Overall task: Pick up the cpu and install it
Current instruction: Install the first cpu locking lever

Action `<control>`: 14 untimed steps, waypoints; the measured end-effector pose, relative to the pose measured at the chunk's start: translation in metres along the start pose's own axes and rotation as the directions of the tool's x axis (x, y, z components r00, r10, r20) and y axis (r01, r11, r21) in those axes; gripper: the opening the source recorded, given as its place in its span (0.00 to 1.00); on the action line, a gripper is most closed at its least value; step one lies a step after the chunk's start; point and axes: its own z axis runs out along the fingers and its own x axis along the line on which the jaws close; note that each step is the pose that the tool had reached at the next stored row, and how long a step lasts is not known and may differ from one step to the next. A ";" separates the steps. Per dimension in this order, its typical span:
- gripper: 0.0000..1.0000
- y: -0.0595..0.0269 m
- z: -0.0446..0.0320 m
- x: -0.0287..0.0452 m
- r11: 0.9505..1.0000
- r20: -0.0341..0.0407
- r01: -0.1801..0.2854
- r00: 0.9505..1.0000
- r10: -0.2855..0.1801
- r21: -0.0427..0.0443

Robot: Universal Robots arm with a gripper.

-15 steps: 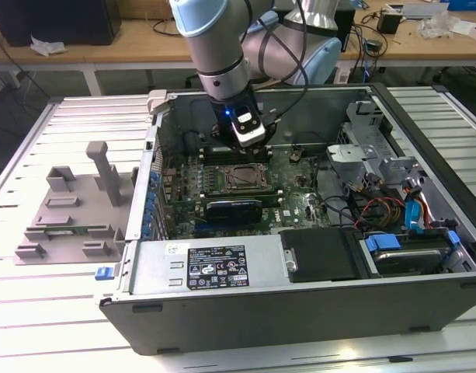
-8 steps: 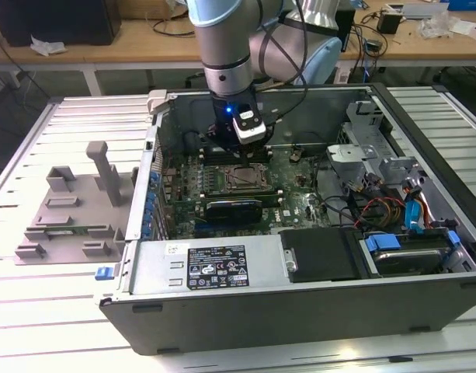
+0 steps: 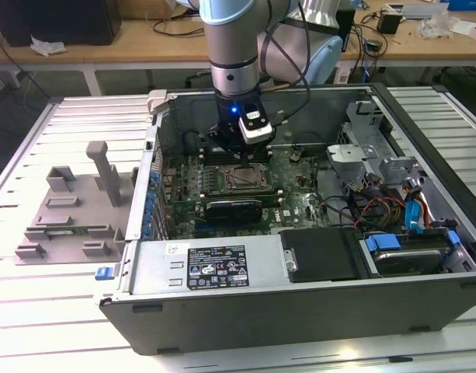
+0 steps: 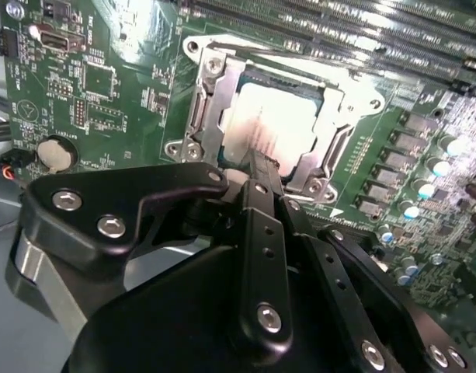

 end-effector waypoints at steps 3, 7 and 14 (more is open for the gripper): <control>0.11 -0.0056 0.0002 -0.0013 1.000 0.000 0.015 1.000 -0.015 -0.001; 0.11 -0.0119 0.0005 -0.0028 0.999 0.000 0.032 0.999 -0.032 -0.003; 0.11 -0.0139 0.0008 -0.0029 0.992 0.000 0.126 0.992 -0.126 -0.010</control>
